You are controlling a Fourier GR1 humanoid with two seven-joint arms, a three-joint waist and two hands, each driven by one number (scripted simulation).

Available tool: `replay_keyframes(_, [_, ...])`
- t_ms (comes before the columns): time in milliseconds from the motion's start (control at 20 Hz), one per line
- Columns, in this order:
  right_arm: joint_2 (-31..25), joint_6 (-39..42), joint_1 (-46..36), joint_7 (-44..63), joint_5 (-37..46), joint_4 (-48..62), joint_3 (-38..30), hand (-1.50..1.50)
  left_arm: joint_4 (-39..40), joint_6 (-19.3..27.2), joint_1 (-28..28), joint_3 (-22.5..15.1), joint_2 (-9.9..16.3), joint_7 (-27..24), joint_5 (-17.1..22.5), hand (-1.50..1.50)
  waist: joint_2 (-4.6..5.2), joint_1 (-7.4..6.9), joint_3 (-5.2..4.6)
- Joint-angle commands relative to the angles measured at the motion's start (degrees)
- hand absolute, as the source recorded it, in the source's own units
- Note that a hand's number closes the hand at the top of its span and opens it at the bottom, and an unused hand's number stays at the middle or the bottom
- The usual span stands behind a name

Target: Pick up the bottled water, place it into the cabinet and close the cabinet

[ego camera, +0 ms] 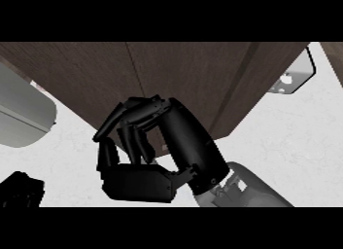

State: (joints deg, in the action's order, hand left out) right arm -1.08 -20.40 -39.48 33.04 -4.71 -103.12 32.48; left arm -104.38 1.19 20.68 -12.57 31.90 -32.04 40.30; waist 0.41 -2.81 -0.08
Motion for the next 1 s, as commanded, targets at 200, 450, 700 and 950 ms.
replay_keyframes(200, [1.04,11.18,-10.48,-11.76,-11.98,25.81,-14.61,1.5,-1.88,-4.53,3.3,4.88,2.7,1.16,3.05,1.5,-0.01,0.59,0.08])
replay_keyframes(450, [-1.79,19.25,-14.62,-18.87,-12.84,40.08,-21.71,1.5,-0.02,-4.57,2.57,4.25,0.87,0.05,0.74,1.5,0.31,0.27,0.07])
replay_keyframes(700, [-5.32,23.12,-13.14,-23.24,-12.75,42.87,-22.15,1.5,-0.76,-6.21,2.23,5.13,2.01,1.52,2.18,1.5,0.51,0.09,0.1])
replay_keyframes(950, [-5.95,24.71,-15.27,-24.76,-13.18,45.91,-23.11,1.5,0.24,-6.59,1.09,5.48,2.0,1.21,1.46,1.5,0.69,-0.07,0.0])
